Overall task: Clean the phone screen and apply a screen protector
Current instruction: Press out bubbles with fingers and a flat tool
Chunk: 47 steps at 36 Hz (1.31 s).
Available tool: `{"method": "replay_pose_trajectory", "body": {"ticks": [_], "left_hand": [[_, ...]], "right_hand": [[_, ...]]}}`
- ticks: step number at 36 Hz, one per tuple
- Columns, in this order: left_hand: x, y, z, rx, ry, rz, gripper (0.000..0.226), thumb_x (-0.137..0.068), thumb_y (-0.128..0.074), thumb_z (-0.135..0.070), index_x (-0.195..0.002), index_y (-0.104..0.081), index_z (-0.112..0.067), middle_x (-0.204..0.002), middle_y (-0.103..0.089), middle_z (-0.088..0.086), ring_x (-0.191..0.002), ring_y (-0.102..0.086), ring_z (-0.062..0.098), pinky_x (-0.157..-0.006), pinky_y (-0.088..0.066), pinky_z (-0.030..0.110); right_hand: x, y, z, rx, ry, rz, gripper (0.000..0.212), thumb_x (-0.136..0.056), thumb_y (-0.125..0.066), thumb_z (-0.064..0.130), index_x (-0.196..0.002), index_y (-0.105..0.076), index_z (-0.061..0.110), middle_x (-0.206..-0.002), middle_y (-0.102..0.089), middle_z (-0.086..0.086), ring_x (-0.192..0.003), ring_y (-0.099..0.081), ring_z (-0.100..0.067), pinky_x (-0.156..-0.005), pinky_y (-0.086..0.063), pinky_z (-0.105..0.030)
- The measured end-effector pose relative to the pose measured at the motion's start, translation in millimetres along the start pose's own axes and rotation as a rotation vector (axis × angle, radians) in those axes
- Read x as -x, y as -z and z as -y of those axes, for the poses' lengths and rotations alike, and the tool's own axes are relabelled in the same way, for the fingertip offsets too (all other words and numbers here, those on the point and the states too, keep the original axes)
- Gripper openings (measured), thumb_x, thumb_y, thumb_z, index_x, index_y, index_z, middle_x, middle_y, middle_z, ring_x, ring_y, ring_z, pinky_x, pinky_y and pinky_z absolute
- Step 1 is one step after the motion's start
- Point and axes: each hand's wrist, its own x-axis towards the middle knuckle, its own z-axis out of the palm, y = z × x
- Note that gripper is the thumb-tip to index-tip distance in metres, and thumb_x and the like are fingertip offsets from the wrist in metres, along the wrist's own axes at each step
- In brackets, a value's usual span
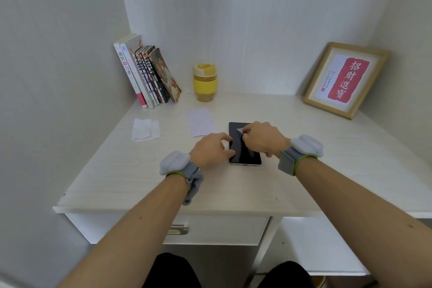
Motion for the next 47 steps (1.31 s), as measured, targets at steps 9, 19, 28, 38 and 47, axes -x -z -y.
{"method": "replay_pose_trajectory", "body": {"ticks": [9, 19, 28, 38, 47], "left_hand": [[1, -1, -4, -0.034, 0.013, -0.01, 0.045, -0.092, -0.056, -0.036, -0.134, -0.049, -0.021, -0.114, -0.064, 0.006, -0.105, -0.061, 0.023, -0.093, -0.047, 0.033], [-2, -12, -12, -0.133, 0.021, -0.051, 0.06, -0.086, -0.062, -0.047, -0.134, -0.044, -0.017, -0.126, -0.05, 0.01, -0.111, -0.055, 0.026, -0.094, -0.046, 0.035], [-4, -11, -9, -0.09, 0.01, -0.048, 0.059, -0.086, -0.063, -0.045, -0.133, -0.045, -0.015, -0.121, -0.054, 0.008, -0.106, -0.057, 0.023, -0.091, -0.045, 0.033], [-1, -12, -8, -0.061, -0.005, -0.064, 0.058, -0.087, -0.062, -0.046, -0.133, -0.044, -0.017, -0.121, -0.053, 0.005, -0.105, -0.056, 0.021, -0.089, -0.043, 0.03], [2, -8, -10, 0.053, 0.028, -0.084, 0.035, -0.097, -0.046, -0.025, -0.129, -0.049, -0.011, -0.111, -0.064, 0.007, -0.101, -0.058, 0.022, -0.091, -0.045, 0.034]], "right_hand": [[29, 11, -21, -0.043, -0.046, 0.052, 0.041, -0.095, -0.04, 0.017, -0.133, -0.056, 0.021, -0.109, -0.063, -0.01, -0.055, -0.055, -0.022, -0.053, -0.051, -0.026], [37, -1, -20, -0.02, -0.096, 0.067, 0.031, -0.091, -0.042, 0.013, -0.115, -0.062, 0.012, -0.086, -0.062, -0.01, -0.05, -0.055, -0.021, -0.047, -0.048, -0.026], [-3, -7, -20, -0.047, -0.103, -0.023, 0.031, -0.09, -0.043, 0.012, -0.112, -0.063, 0.006, -0.087, -0.058, -0.012, -0.067, -0.057, -0.03, -0.061, -0.053, -0.032], [-25, -8, -30, -0.155, -0.074, -0.095, 0.035, -0.102, -0.038, 0.021, -0.124, -0.059, 0.007, -0.12, -0.064, -0.016, -0.09, -0.061, -0.032, -0.083, -0.048, -0.032], [-12, -5, -63, -0.114, -0.183, -0.138, 0.04, -0.099, -0.037, 0.036, -0.129, -0.048, 0.012, -0.123, -0.056, -0.015, -0.101, -0.059, -0.033, -0.081, -0.053, -0.039]]}}
